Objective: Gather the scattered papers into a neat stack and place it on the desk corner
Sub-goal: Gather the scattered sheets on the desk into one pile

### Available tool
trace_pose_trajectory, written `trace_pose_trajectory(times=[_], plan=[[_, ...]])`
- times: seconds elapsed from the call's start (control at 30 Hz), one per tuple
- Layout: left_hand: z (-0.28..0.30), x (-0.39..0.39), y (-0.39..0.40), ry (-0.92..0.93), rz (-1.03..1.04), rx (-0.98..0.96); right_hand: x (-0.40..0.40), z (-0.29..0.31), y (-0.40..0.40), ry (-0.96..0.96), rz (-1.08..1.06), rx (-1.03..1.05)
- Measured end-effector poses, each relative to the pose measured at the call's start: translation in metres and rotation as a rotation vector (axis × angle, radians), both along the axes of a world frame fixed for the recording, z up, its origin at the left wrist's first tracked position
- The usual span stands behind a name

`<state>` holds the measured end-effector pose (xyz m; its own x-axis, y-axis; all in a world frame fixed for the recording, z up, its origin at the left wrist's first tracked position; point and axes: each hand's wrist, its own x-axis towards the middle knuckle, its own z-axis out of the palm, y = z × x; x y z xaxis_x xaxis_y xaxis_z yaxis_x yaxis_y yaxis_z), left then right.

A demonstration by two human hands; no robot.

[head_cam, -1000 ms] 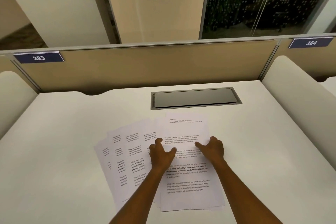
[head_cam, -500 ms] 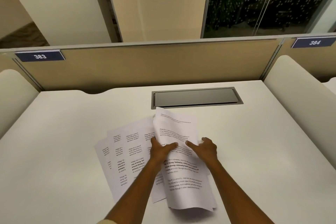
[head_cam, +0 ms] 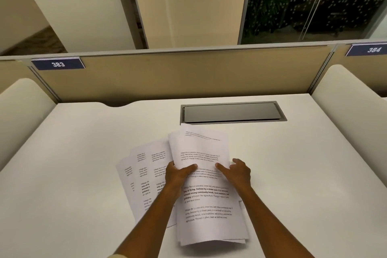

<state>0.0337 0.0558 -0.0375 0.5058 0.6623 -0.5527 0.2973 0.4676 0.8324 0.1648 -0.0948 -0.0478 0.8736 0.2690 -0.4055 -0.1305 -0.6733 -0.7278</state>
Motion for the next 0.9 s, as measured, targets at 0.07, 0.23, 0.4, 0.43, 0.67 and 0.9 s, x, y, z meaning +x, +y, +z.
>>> trace_pose_trajectory(times=[0.07, 0.23, 0.4, 0.43, 0.67, 0.9], plan=[[-0.008, -0.006, 0.007, 0.062, 0.01, 0.051, -0.004, -0.002, 0.002, -0.028, 0.021, -0.014], [-0.014, -0.018, 0.011, 0.171, 0.056, 0.051, -0.01, -0.007, 0.01, -0.047, 0.047, -0.028], [-0.008, -0.028, 0.011, 0.3, 0.109, 0.185, -0.016, -0.01, 0.017, -0.039, 0.073, -0.035], [-0.005, -0.03, 0.009, 0.342, 0.093, 0.241, -0.018, -0.01, 0.019, -0.035, 0.083, -0.035], [-0.011, -0.044, 0.015, 0.712, -0.082, 0.576, -0.036, -0.011, 0.034, -0.092, 0.169, -0.111], [-0.013, -0.062, 0.017, 0.819, -0.041, 0.417, -0.055, -0.006, 0.045, -0.163, 0.188, -0.175]])
